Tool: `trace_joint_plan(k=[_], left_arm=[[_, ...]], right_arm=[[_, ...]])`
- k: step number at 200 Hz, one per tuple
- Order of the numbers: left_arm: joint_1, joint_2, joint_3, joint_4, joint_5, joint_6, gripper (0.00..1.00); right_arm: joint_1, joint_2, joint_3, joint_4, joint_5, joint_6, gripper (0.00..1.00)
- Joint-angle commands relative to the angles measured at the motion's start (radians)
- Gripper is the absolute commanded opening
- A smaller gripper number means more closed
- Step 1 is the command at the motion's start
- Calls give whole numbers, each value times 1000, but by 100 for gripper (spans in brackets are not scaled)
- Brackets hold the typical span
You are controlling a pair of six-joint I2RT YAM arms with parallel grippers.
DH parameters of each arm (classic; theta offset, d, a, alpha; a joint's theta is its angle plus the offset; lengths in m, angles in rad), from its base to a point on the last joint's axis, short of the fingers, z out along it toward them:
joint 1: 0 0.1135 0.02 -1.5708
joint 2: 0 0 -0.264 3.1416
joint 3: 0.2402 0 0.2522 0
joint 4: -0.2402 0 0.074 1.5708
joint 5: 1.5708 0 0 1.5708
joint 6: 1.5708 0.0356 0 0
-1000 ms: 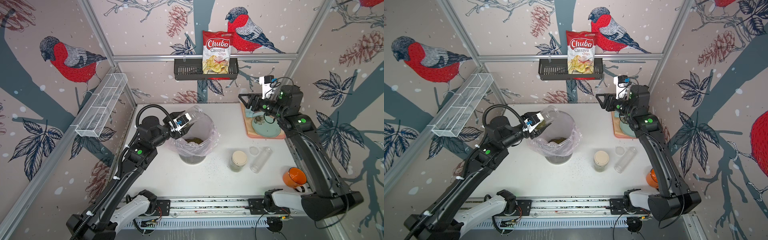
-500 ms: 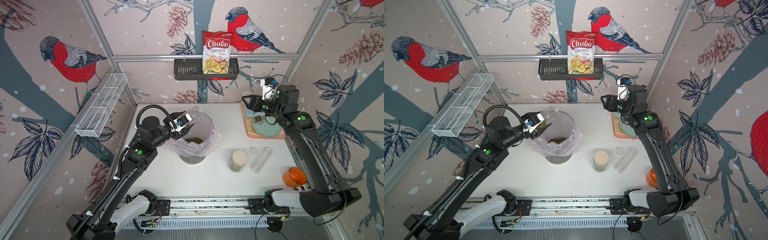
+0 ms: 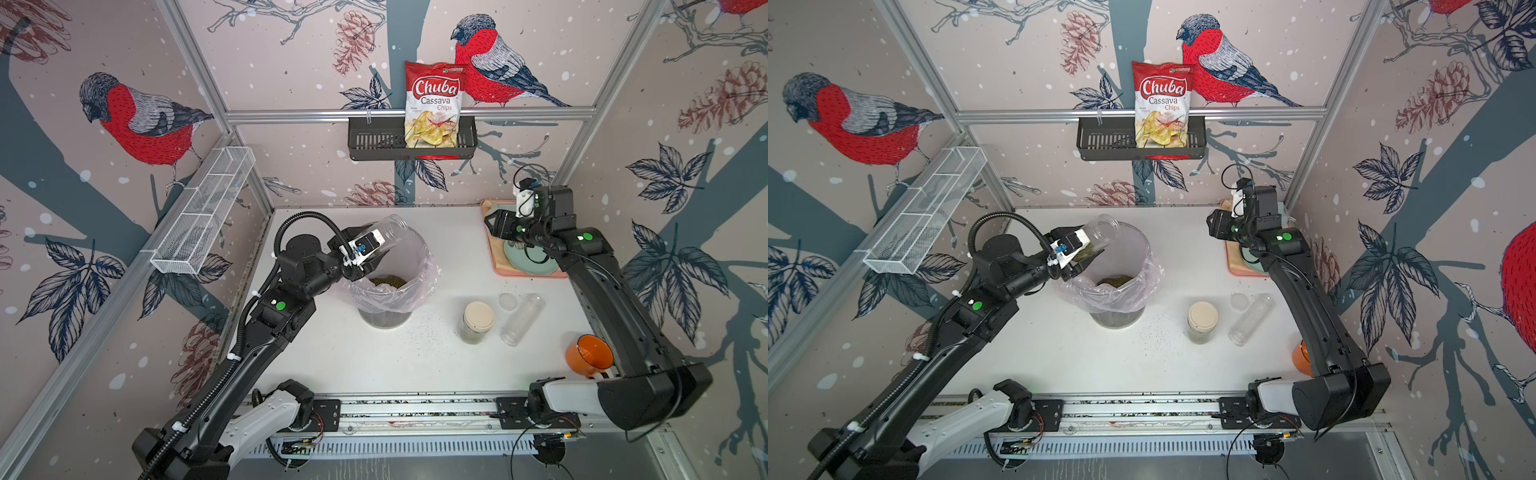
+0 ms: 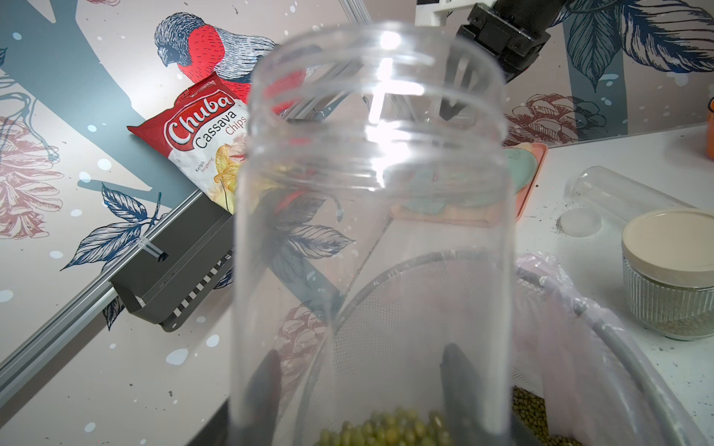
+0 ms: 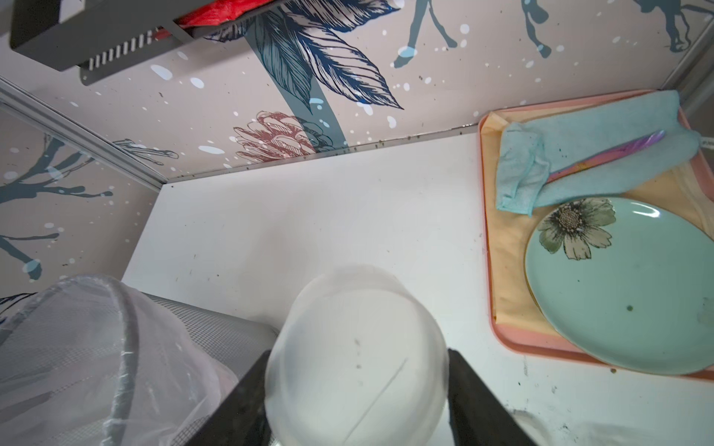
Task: Empty moldy mung beans from jars
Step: Place the lid at the center of the board.
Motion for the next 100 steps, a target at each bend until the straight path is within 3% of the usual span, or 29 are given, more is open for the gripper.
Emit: trace_joint_plan(k=[1, 100], left_arm=[[-2, -2, -3, 61, 1, 16, 0], [-7, 5, 1, 59, 8, 10, 0]], right_arm=[[-5, 15, -9, -1, 34, 1, 47], [-10, 77, -54, -34, 89, 4, 47]])
